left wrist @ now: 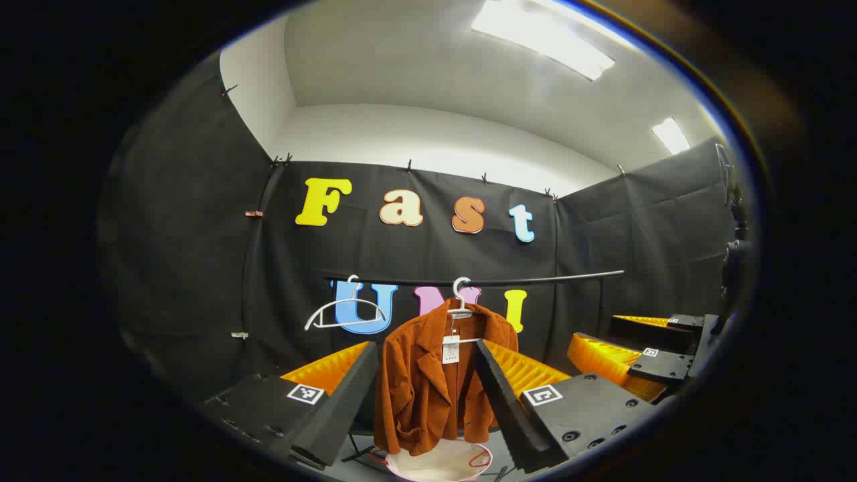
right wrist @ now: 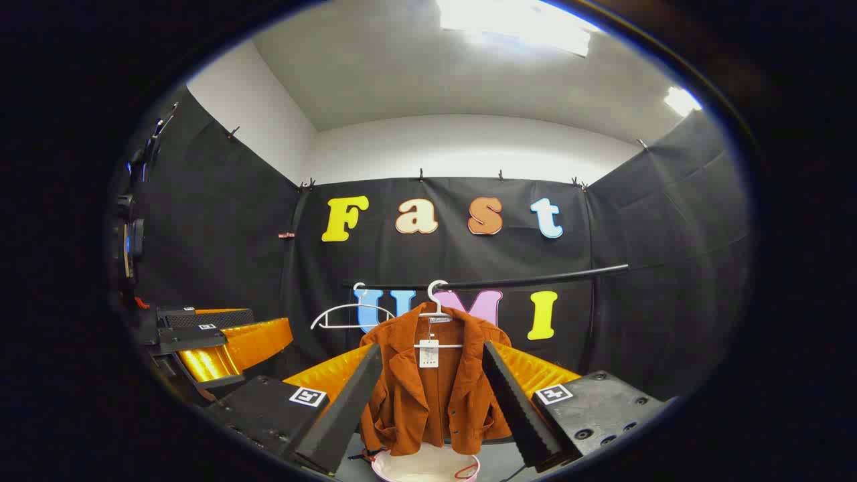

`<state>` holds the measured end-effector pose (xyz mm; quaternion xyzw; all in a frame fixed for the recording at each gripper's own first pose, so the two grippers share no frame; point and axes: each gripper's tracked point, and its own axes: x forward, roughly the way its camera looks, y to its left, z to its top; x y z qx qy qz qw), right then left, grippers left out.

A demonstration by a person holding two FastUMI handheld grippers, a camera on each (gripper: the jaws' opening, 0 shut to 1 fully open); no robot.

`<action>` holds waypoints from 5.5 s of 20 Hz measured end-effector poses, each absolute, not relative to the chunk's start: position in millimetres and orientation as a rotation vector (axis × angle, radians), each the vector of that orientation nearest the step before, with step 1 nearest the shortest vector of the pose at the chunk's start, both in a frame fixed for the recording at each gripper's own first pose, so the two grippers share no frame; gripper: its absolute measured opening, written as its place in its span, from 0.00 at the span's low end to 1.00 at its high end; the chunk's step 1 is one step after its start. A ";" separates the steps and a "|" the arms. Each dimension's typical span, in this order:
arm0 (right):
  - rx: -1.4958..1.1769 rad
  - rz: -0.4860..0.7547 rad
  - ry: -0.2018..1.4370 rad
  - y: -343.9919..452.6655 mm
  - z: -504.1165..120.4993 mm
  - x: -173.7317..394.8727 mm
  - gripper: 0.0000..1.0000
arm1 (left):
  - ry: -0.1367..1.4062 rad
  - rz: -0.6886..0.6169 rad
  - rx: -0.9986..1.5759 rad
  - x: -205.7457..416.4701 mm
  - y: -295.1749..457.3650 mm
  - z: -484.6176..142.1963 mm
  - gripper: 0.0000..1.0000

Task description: Grasp the clothes on the hanger with both hands and then place them into the laundry hamper below.

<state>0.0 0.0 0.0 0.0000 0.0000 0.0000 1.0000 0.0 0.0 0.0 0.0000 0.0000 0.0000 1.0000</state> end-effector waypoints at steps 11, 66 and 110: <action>-0.008 0.041 0.009 14.8 -3.3 -1.4 0.97 | 0.011 -0.017 -0.015 -7.2 -5.8 -3.3 0.92; 0.149 0.099 0.365 -101.3 -268.0 299.0 0.99 | 0.348 0.207 -0.151 311.6 -5.7 -233.1 0.93; 0.401 0.057 0.155 -262.4 -183.3 388.9 0.07 | -0.052 0.514 -0.009 335.6 126.6 -83.6 0.08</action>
